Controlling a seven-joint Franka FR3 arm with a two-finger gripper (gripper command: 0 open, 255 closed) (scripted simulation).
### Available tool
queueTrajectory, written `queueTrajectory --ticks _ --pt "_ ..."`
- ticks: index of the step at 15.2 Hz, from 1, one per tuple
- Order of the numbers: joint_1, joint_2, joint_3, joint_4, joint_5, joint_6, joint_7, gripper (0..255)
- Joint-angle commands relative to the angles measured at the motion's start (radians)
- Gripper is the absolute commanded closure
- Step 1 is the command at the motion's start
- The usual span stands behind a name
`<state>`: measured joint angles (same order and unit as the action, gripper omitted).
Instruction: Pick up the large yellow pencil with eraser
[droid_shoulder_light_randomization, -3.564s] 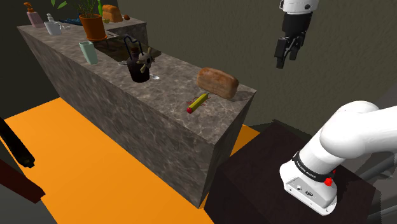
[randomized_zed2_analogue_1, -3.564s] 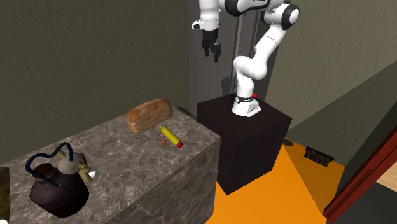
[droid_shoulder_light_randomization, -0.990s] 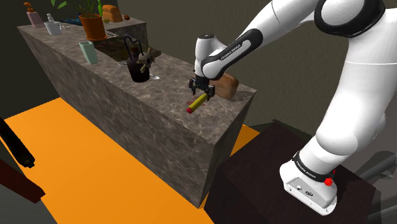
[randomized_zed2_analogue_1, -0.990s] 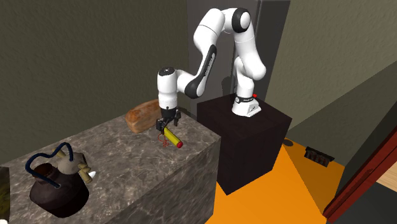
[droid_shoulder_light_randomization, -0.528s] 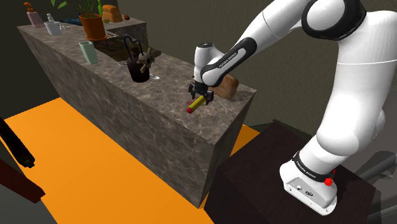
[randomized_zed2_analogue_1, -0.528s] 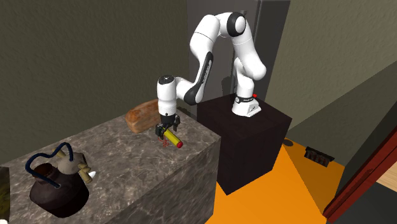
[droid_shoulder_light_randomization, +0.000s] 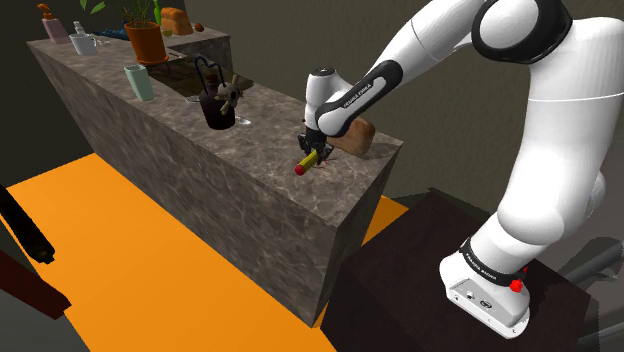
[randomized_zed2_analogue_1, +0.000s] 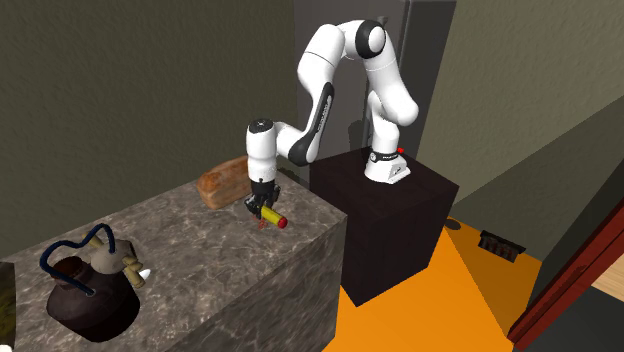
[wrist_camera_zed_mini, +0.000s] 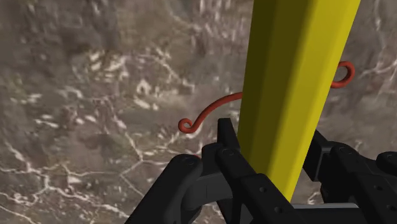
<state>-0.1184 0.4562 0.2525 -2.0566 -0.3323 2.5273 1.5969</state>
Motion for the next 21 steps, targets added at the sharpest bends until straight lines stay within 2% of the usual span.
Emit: queueTrajectory --ticks 1,4,21 --pt "-0.001 0.002 -0.001 -0.005 0.0 -0.006 0.0 255" --pt "0.004 0.005 -0.001 -0.004 -0.002 -0.005 0.006 255" --pt "-0.029 -0.146 0.047 0.008 0.085 -0.159 -0.063 255"
